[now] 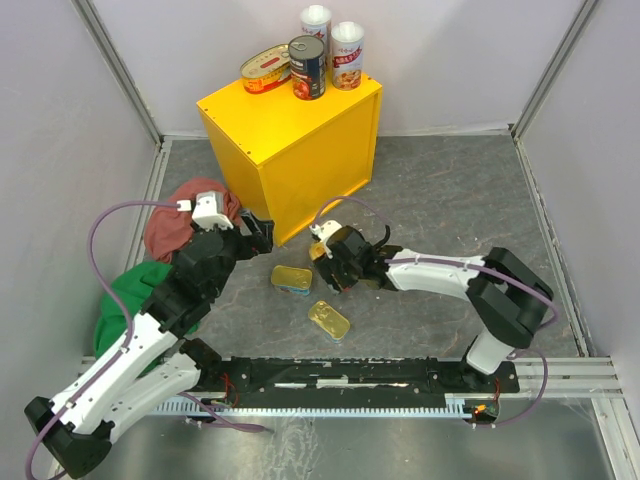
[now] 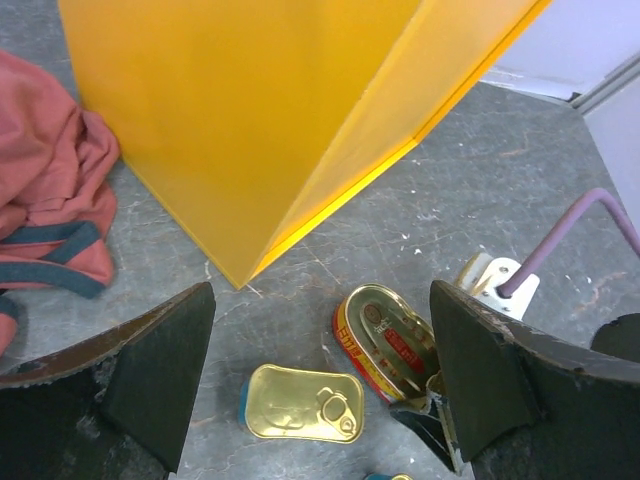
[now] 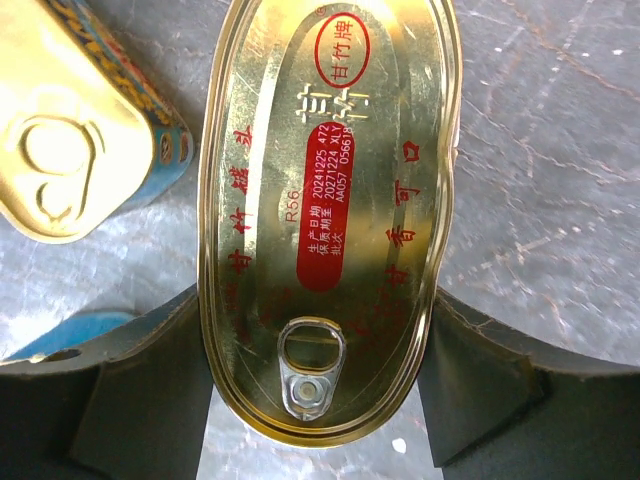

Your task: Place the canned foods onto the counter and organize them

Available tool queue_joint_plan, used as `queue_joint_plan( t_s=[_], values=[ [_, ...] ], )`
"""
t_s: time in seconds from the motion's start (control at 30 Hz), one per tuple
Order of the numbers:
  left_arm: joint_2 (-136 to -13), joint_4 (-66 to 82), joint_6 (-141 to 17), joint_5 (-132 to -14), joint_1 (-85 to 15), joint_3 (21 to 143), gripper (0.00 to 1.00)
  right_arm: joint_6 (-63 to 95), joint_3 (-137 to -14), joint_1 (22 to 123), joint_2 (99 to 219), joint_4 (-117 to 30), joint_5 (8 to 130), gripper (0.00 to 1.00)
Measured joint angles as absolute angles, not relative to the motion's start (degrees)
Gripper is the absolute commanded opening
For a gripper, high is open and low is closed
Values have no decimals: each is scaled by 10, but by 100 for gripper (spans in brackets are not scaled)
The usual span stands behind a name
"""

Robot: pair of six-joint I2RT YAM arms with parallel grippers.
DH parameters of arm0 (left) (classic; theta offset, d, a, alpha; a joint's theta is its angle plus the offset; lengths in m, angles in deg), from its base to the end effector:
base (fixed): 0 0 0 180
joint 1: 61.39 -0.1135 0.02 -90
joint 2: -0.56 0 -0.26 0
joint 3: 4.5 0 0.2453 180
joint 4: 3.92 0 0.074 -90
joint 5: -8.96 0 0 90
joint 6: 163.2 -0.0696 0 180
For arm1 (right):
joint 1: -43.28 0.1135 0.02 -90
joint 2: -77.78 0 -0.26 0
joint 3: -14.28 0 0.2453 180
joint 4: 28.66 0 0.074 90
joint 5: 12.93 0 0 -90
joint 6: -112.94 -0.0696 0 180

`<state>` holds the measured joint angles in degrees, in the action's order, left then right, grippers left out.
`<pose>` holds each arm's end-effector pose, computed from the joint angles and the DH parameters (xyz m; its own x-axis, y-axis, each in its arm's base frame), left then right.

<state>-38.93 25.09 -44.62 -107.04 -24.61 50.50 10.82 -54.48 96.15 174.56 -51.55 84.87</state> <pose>0.1692 -0.0884 0.3126 -0.2583 -0.3437 -0.9028 0.0833 0.9232 -0.3753 0.2233 0.2792 0.1455 -0.6131 -0.4651 -0.6386 -0.6234 0.7813 0.0294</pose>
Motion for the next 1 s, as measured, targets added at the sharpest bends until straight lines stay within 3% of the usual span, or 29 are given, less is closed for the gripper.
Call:
queue_joint_plan(
  t_s=[0.53,1.0],
  values=[
    [-486,234,-445,-928,-246,555,98,137,-548,961,1547,-641,837,13],
    [-602,253,-402,-764,-256,704,100,155,-689,961,1470,-767,783,12]
  ],
)
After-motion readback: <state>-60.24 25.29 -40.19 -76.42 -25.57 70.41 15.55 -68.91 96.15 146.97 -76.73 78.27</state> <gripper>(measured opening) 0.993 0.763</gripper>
